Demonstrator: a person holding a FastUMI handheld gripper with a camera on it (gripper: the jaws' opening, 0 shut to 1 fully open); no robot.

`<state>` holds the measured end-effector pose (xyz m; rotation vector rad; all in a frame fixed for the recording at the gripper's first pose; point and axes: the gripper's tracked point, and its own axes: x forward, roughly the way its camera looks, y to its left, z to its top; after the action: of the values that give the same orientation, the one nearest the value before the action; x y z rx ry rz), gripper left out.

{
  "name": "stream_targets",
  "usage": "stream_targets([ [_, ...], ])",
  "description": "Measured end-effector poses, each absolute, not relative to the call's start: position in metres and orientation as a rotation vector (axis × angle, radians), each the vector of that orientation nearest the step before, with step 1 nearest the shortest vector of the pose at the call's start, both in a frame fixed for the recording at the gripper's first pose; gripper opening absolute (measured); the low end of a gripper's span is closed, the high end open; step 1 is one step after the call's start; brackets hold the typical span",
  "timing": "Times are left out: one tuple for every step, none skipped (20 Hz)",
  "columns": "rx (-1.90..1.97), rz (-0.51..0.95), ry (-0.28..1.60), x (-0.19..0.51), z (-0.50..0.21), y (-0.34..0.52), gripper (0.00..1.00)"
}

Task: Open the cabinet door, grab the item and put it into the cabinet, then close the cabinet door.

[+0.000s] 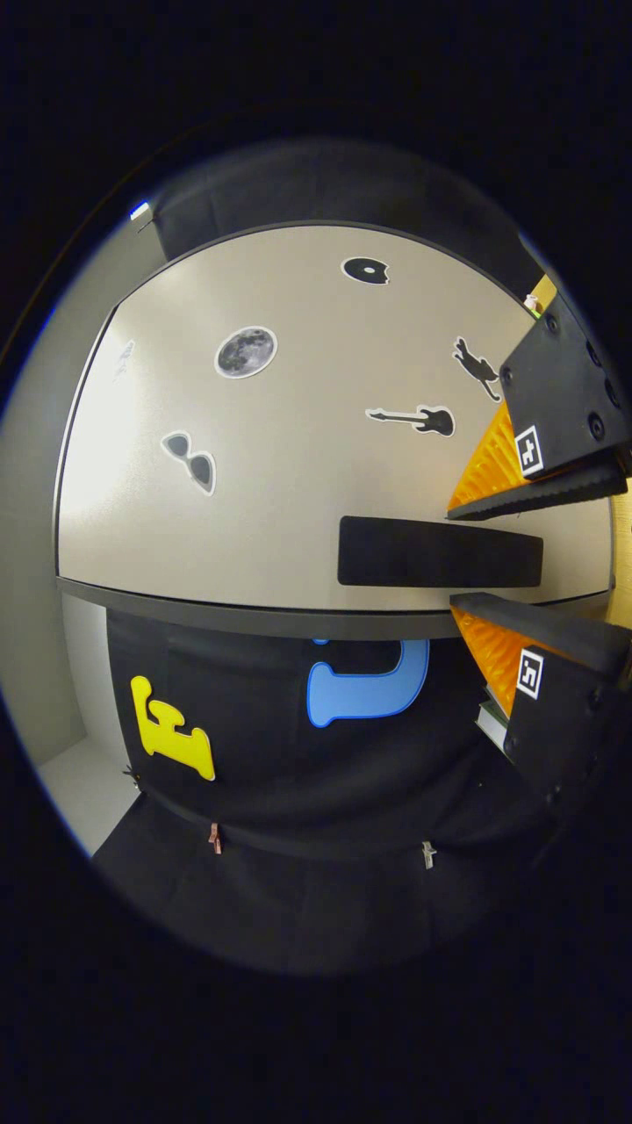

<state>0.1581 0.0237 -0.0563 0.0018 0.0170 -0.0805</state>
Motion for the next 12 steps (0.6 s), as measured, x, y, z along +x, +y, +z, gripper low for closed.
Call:
stream_targets([
  [0.006, -0.085, 0.018, 0.16, -0.0563, 0.0228, 0.56],
  [0.01, -0.084, 0.023, 0.1622, -0.0564, 0.0232, 0.56],
  [0.032, -0.097, 0.023, 0.1583, -0.0548, 0.0249, 0.46],
  [0.042, -0.109, 0.028, 0.1649, -0.0571, 0.0233, 0.36],
  [0.037, -0.115, 0.026, 0.1628, -0.0564, 0.0224, 0.36],
  [0.033, -0.117, 0.025, 0.1628, -0.0576, 0.0232, 0.36],
  [0.022, -0.118, 0.024, 0.1632, -0.0567, 0.0237, 0.33],
  [0.011, -0.118, 0.03, 0.162, -0.0572, 0.0247, 0.3],
  [0.008, -0.119, 0.041, 0.1615, -0.0596, 0.0244, 0.3],
  [0.004, -0.118, 0.046, 0.1632, -0.0599, 0.0257, 0.2],
  [-0.005, -0.103, 0.05, 0.1599, -0.0583, 0.0245, 0.19],
  [0.0, -0.088, 0.061, 0.1565, -0.0584, 0.0246, 0.19],
])
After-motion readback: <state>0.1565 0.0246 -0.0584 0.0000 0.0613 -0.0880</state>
